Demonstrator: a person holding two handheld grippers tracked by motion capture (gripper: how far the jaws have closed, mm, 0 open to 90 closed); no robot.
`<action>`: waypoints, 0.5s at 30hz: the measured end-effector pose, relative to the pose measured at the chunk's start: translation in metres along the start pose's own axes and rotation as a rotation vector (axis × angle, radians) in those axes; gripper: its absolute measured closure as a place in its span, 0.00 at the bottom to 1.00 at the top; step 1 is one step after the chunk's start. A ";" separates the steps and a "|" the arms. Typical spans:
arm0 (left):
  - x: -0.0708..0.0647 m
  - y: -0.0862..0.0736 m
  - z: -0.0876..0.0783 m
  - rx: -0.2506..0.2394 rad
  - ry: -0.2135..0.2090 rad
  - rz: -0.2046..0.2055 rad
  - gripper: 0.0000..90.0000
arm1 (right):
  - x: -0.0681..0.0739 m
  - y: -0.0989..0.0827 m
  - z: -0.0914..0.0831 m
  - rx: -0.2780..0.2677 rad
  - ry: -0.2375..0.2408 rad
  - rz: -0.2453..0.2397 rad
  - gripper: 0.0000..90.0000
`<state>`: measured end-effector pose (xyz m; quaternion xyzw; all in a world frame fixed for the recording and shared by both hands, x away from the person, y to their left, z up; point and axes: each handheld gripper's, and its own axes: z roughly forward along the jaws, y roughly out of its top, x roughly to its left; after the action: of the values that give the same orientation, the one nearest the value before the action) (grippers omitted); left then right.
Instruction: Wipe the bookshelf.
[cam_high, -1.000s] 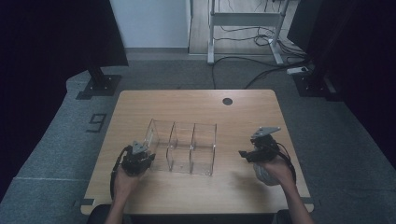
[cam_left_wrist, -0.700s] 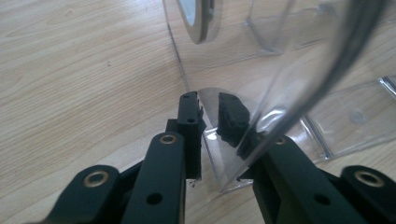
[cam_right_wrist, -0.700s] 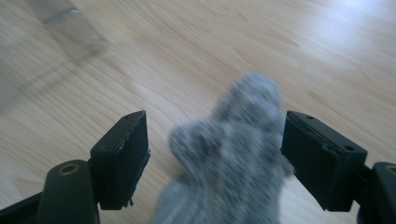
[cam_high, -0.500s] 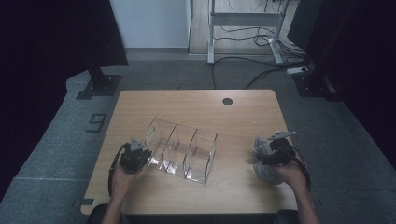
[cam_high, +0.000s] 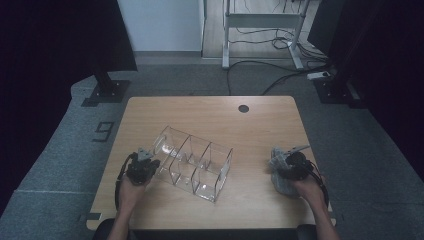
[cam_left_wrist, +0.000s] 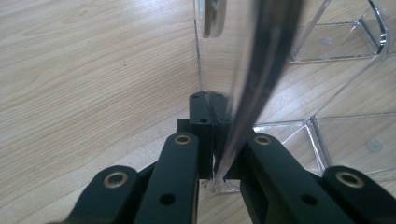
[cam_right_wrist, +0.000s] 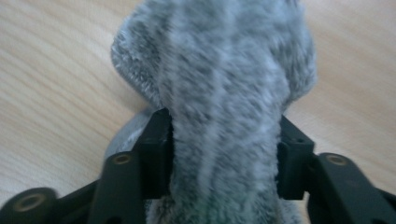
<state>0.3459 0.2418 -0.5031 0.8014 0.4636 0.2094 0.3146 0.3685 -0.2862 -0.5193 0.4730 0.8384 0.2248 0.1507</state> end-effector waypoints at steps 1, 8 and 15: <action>0.000 0.000 0.000 -0.001 0.000 0.003 0.96 | -0.001 0.000 0.001 -0.003 0.005 0.010 0.59; 0.000 -0.001 0.000 -0.007 -0.002 0.006 0.96 | -0.003 0.001 -0.001 0.005 0.008 0.037 0.69; 0.001 -0.001 0.000 -0.012 -0.005 0.001 0.96 | 0.001 0.005 -0.012 -0.038 -0.011 0.013 0.69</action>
<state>0.3463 0.2431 -0.5040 0.8004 0.4610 0.2103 0.3203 0.3664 -0.2856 -0.5066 0.4766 0.8301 0.2393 0.1627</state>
